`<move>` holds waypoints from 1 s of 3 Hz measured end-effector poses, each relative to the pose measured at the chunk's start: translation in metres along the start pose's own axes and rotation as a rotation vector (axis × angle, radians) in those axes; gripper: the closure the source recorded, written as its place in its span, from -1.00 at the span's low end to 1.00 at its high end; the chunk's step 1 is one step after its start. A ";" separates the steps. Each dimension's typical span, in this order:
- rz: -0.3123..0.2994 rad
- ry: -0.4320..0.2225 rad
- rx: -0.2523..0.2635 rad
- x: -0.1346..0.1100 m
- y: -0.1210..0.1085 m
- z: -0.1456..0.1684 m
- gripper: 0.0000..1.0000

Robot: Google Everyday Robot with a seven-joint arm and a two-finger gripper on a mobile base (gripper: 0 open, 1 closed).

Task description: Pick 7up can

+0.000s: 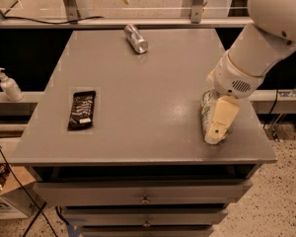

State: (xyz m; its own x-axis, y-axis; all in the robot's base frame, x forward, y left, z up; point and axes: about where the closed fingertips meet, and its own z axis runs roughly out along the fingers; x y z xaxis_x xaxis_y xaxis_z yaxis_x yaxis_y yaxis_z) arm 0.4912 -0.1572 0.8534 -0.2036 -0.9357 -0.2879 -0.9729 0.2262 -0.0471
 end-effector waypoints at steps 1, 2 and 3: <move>0.000 0.025 -0.008 0.008 -0.003 0.007 -0.65; -0.002 0.051 -0.016 0.014 -0.004 0.013 -0.15; -0.006 0.051 -0.012 0.012 -0.005 0.011 0.27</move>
Offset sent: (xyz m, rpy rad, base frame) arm 0.0036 -0.0174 -0.0267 -0.0728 0.0492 0.0035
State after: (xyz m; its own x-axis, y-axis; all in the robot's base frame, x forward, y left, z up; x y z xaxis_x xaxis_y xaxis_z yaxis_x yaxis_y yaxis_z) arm 0.4949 -0.1667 0.8394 -0.2032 -0.9496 -0.2387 -0.9753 0.2179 -0.0369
